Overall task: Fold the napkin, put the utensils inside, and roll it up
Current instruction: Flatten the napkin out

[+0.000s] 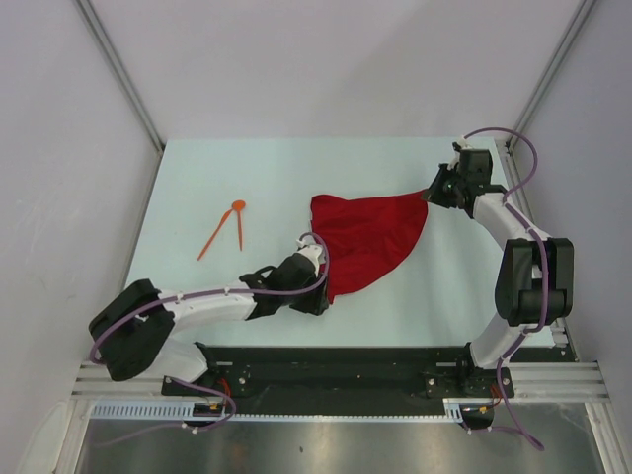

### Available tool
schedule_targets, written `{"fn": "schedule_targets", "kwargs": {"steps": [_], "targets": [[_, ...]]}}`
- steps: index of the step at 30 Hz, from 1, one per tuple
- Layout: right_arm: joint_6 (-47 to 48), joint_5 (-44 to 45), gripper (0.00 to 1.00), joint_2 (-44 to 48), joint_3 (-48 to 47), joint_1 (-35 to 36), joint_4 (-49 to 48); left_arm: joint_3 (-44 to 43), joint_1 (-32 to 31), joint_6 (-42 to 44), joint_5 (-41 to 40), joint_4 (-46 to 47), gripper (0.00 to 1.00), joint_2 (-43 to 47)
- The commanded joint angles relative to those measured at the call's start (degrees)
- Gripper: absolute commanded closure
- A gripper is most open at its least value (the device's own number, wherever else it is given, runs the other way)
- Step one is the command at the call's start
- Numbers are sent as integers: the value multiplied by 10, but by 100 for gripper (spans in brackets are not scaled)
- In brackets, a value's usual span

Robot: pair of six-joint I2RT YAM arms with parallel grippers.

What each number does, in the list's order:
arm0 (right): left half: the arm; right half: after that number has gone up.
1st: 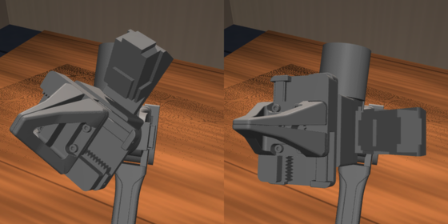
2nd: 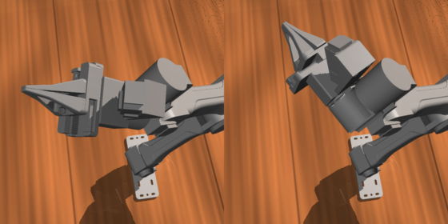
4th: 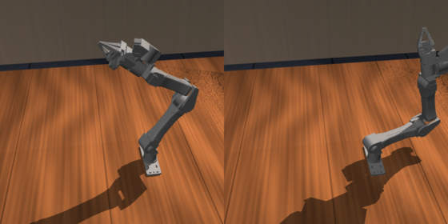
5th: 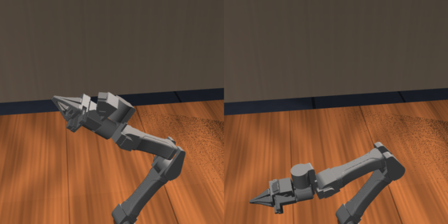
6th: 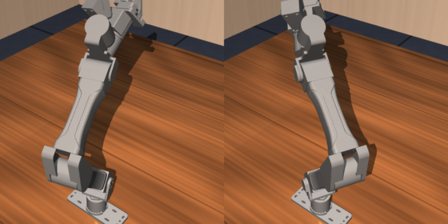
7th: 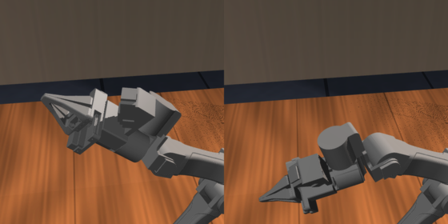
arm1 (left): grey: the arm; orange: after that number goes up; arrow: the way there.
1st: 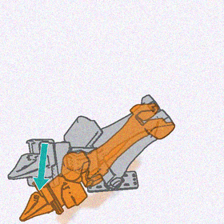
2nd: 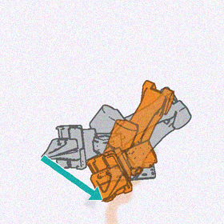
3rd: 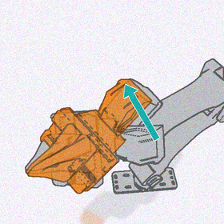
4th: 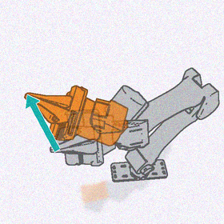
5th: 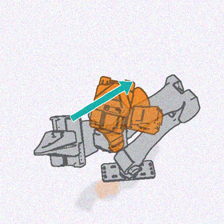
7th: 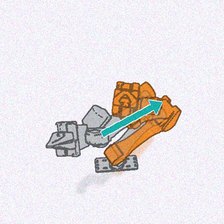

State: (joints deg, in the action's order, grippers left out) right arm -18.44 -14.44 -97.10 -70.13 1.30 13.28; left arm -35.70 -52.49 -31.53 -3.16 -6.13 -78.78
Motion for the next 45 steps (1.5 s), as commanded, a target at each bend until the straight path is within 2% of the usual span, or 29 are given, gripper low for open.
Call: {"fn": "schedule_targets", "kwargs": {"steps": [1,5,12,16,19,20,21,23,26,29,33,38,42,45], "targets": [[-5,-15,100,24,-4,0,-27,-9,-4,-24,21,59,40,-37],[-2,-10,100,24,-4,-1,-26,-16,-4,-20,65,90,39,-69],[2,-6,100,24,0,-2,-23,-24,10,-19,92,114,41,-106],[2,-7,100,27,-1,-2,-19,-15,32,-43,71,113,66,-108],[3,-9,100,39,-1,-3,-17,-4,43,-55,53,134,76,-93],[3,-9,100,44,-3,-2,-17,-2,47,-58,50,144,82,-80],[5,-9,100,54,-5,-2,-9,-2,49,-62,45,152,93,-70],[9,-7,100,67,-12,-2,9,-11,51,-69,33,148,100,-33],[18,10,100,111,-25,-3,38,-24,66,-71,32,111,100,24],[30,43,100,168,-53,-3,65,-45,109,-65,33,66,100,148],[45,85,100,261,-86,-2,93,-98,164,-14,38,-13,100,251],[71,143,100,350,-135,-2,119,-249,228,72,69,-119,100,293],[96,183,100,409,-185,-1,131,-387,238,114,73,-170,100,299],[111,198,100,439,-233,0,143,-455,238,125,97,-187,100,302]]}}
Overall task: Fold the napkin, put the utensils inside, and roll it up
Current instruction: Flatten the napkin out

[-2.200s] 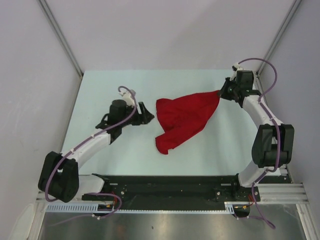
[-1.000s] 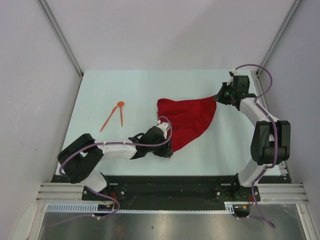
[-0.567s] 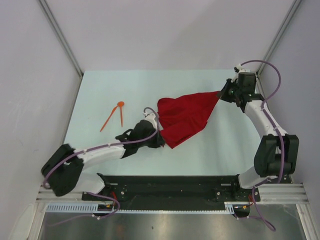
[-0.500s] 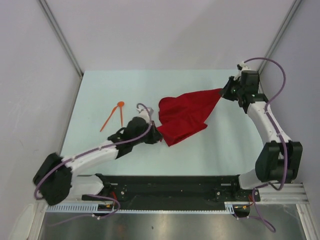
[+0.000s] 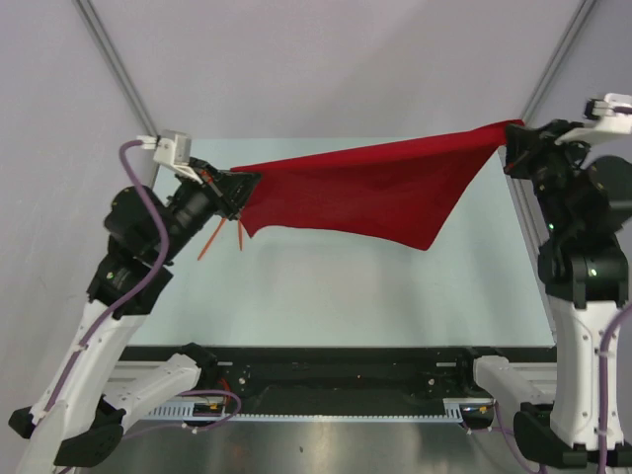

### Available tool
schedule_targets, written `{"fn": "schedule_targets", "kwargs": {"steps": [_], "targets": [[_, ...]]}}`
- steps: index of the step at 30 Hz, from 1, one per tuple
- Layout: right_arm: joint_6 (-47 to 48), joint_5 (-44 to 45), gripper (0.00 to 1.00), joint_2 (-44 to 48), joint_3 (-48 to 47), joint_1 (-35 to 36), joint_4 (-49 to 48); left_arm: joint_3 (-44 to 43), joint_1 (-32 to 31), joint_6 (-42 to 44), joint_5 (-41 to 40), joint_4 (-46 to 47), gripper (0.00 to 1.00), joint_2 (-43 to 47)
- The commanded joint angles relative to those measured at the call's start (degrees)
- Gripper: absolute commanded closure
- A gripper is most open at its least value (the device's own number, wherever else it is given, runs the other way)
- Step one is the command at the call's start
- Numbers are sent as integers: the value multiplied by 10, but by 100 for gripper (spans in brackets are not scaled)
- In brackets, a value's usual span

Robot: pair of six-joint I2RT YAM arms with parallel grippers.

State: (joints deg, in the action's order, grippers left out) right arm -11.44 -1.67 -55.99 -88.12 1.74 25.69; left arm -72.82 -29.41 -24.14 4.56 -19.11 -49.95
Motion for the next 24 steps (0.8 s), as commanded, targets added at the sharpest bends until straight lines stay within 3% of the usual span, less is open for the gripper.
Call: {"fn": "schedule_targets", "kwargs": {"steps": [1,7,10,13,16,17,19,20,21,22,23,24], "targets": [[43,73,100,32,-73,-4,22,-94,8,50,28,-57,100,15],[49,87,100,23,-88,-5,12,-108,12,35,66,-4,100,-7],[47,81,100,-20,-44,-6,-22,-75,60,7,137,49,100,-62],[43,73,100,-90,15,-9,-68,-16,146,-76,231,145,100,-137],[32,47,100,-188,64,-26,-128,3,179,-131,304,232,100,-252],[28,39,100,-217,68,-31,-156,-6,184,-140,318,267,100,-327],[10,12,100,-329,56,-40,-179,-37,195,-163,351,281,100,-408],[1,-2,100,-376,21,-43,-190,-83,197,-165,360,286,100,-504],[-16,-29,100,-458,-3,-49,-190,-112,202,-171,365,285,97,-548],[-29,-46,96,-508,-30,-52,-189,-141,204,-180,374,288,85,-599],[-38,-67,85,-551,-66,-55,-181,-192,208,-187,368,287,72,-638],[-59,-122,70,-635,-135,-62,-172,-209,217,-217,361,301,44,-705]]}}
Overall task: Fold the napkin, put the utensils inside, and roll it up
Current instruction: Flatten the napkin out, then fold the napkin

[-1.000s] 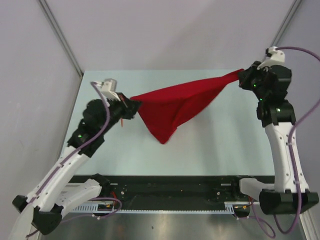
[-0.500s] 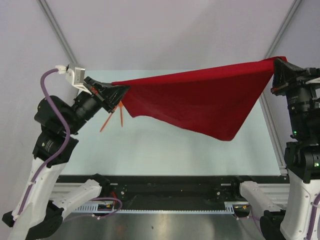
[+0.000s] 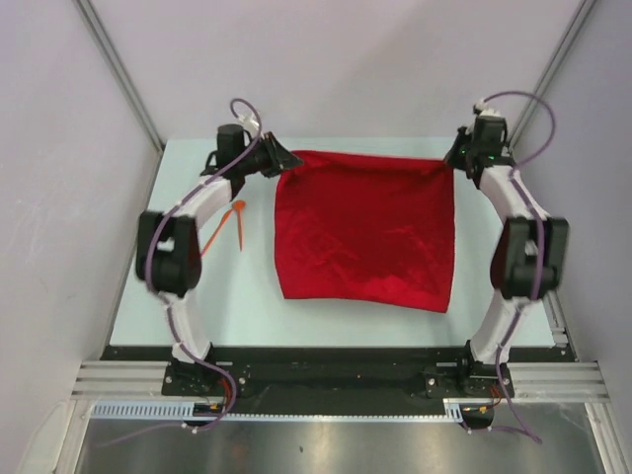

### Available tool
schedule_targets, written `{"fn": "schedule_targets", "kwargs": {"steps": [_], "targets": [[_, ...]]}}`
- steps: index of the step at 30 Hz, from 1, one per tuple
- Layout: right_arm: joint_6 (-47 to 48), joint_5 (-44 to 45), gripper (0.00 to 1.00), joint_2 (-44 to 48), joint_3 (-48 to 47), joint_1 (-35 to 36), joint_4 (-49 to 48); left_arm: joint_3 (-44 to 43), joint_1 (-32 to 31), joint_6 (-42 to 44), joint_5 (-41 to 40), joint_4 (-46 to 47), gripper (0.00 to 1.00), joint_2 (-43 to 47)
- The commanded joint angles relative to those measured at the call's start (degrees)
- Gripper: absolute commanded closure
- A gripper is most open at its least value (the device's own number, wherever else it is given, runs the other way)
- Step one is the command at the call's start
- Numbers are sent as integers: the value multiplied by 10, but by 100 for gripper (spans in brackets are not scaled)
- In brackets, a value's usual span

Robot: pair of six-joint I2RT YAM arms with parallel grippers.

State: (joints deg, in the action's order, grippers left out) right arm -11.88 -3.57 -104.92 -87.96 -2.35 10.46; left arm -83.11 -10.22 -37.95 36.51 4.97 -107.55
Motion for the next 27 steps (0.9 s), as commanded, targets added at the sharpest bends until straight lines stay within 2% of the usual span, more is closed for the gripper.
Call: {"fn": "schedule_targets", "kwargs": {"steps": [1,3,4,7,13,17,19,25,27], "targets": [[-66,-135,44,-179,-179,-26,-8,-116,29,-98,41,82,33,-153],[-86,-208,30,-230,-249,-30,10,-136,34,-131,45,129,15,-190],[-95,-221,20,-247,-255,-33,11,-135,35,-128,44,141,10,-190],[-86,-219,13,-219,-218,-34,-3,-129,30,-79,31,120,8,-166],[-80,-188,13,-117,-58,-41,11,-39,27,0,13,49,8,-70],[-75,-155,14,-20,50,-41,44,58,11,74,-43,-41,8,9],[-80,-140,16,13,86,-40,73,95,-7,111,-99,-88,8,43],[-87,-19,17,129,196,3,197,265,-56,124,-196,-86,11,169],[-98,8,17,164,239,19,220,318,-72,119,-204,-75,11,205]]}}
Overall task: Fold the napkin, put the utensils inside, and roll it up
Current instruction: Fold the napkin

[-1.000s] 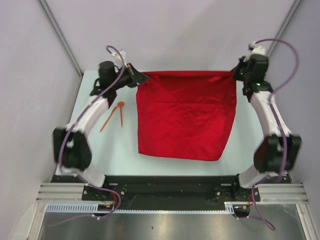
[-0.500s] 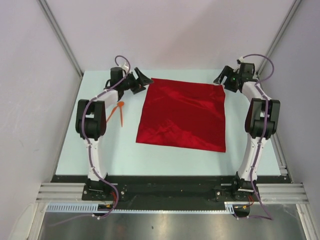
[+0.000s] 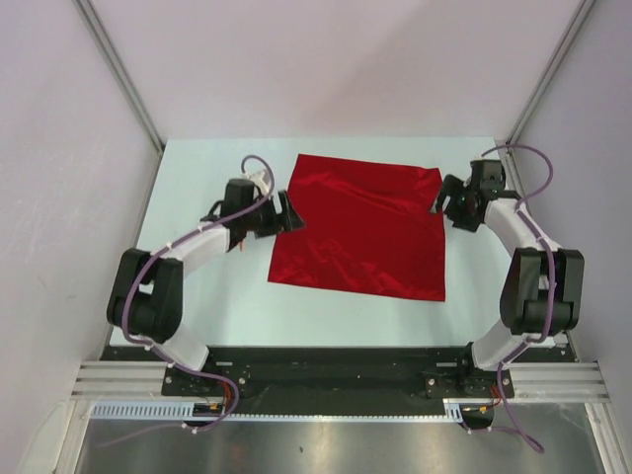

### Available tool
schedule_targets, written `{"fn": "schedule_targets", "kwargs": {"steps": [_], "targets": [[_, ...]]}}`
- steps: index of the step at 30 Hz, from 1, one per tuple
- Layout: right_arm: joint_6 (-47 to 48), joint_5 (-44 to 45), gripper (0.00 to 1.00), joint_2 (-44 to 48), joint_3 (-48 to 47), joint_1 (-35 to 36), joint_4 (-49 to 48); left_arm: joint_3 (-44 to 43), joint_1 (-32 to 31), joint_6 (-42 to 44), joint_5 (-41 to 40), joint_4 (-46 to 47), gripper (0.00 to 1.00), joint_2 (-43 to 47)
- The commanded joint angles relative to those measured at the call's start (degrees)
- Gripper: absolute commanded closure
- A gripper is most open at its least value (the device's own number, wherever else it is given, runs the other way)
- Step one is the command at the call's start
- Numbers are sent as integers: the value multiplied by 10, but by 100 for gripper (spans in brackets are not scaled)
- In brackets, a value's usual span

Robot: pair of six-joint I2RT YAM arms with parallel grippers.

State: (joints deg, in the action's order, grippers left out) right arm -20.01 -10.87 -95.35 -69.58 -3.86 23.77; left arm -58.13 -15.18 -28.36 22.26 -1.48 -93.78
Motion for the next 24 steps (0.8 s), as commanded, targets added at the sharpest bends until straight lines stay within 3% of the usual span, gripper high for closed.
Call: {"fn": "schedule_targets", "kwargs": {"steps": [1,11,24], "targets": [[-23,86,17,80,71,37,101,95,-27,20,-64,-4,12,77],[-104,140,20,160,207,75,187,178,-48,26,-104,-1,12,164],[-130,144,44,180,270,70,192,198,-43,23,-111,-3,12,196]]}}
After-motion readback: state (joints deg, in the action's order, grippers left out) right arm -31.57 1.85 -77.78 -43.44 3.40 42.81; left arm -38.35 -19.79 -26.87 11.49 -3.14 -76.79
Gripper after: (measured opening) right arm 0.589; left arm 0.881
